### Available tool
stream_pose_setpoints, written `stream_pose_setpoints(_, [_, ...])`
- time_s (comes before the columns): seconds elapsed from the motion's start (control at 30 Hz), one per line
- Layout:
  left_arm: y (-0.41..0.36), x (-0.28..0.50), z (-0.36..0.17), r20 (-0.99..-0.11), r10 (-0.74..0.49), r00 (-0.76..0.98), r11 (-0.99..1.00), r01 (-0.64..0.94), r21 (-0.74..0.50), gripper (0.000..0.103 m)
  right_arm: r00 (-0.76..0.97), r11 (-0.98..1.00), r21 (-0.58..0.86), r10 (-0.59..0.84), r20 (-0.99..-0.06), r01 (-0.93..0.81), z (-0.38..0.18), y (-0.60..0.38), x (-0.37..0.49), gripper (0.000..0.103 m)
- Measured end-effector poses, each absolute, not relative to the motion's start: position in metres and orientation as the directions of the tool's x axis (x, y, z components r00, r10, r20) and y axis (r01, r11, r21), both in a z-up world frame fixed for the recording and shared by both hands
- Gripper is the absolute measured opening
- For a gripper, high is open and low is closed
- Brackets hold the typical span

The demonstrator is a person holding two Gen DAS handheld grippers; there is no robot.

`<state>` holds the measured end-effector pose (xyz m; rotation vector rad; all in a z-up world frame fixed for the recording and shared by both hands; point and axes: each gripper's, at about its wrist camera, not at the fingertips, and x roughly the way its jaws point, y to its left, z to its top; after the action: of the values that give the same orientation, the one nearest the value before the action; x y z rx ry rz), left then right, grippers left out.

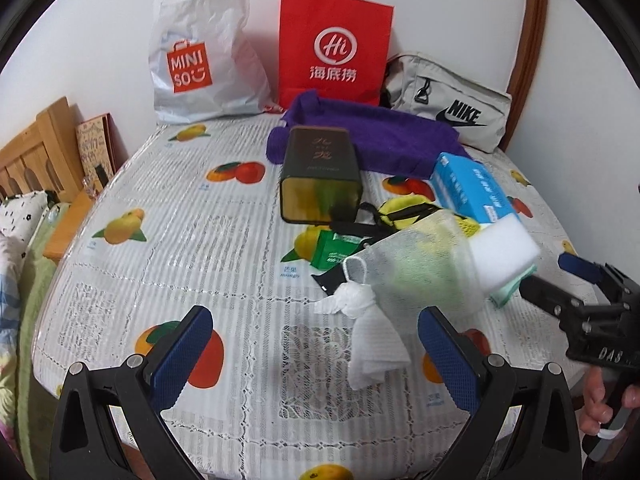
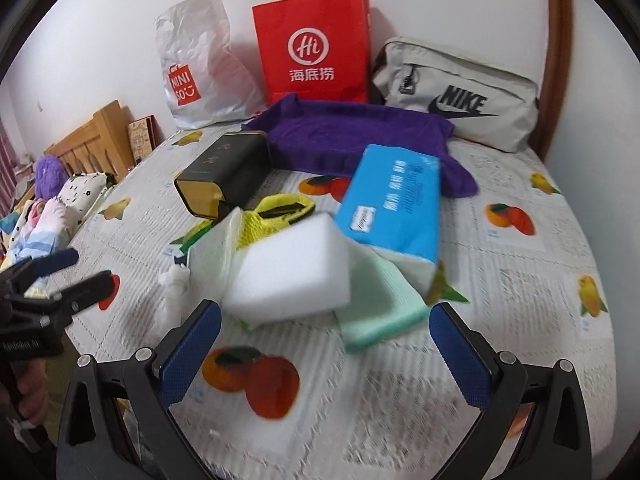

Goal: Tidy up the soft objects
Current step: 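Grasp the white sponge with the right tool while the left tool approaches the white wipe bundle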

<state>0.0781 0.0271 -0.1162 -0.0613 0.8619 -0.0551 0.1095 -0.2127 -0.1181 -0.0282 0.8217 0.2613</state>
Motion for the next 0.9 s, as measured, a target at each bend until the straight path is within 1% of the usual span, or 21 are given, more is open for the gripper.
stream_pose_setpoints(0.2, [0.030,0.086,-0.124,-0.754,-0.083,0.652,0.996,0.037,-0.077,0.103,0.605,0.964,0.124,0.245,-0.758,-0.236,-0.131,-0.208,0.139,0.102])
stream_pose_setpoints(0.27, [0.028,0.088,-0.126,-0.752,-0.098,0.651,0.995,0.050,-0.086,0.103,0.593,0.960,0.143,0.262,-0.762,-0.241,-0.135,-0.207,0.144,0.099])
stream_pose_setpoints(0.3, [0.028,0.089,-0.128,-0.753,-0.109,0.649,0.994,0.058,-0.094,0.103,0.588,0.957,0.150,0.272,-0.762,-0.248,-0.136,-0.206,0.147,0.096])
stream_pose_setpoints(0.37, [0.026,0.092,-0.130,-0.752,-0.128,0.646,0.992,0.070,-0.108,0.103,0.586,0.950,0.159,0.292,-0.756,-0.269,-0.136,-0.204,0.148,0.077])
stream_pose_setpoints(0.4, [0.025,0.095,-0.132,-0.753,-0.134,0.644,0.991,0.076,-0.111,0.103,0.586,0.945,0.163,0.305,-0.751,-0.283,-0.135,-0.203,0.148,0.073])
stream_pose_setpoints(0.43, [0.024,0.096,-0.134,-0.754,-0.135,0.643,0.991,0.078,-0.111,0.103,0.588,0.941,0.164,0.314,-0.746,-0.295,-0.134,-0.202,0.147,0.064])
stream_pose_setpoints(0.5, [0.022,0.099,-0.138,-0.759,-0.138,0.636,0.990,0.080,-0.112,0.103,0.608,0.941,0.144,0.309,-0.732,-0.305,-0.130,-0.201,0.143,0.059])
stream_pose_setpoints(0.57, [0.020,0.104,-0.143,-0.768,-0.151,0.622,0.988,0.091,-0.121,0.103,0.621,0.942,0.137,0.308,-0.720,-0.308,-0.126,-0.202,0.140,0.051])
stream_pose_setpoints(0.67, [0.014,0.105,-0.145,-0.767,-0.179,0.617,0.984,0.124,-0.130,0.103,0.623,0.935,0.165,0.334,-0.708,-0.314,-0.119,-0.207,0.138,0.046])
stream_pose_setpoints(0.9, [-0.012,0.102,-0.144,-0.753,-0.256,0.606,0.964,0.221,-0.150,0.103,0.633,0.929,0.184,0.354,-0.689,-0.320,-0.116,-0.218,0.132,0.044])
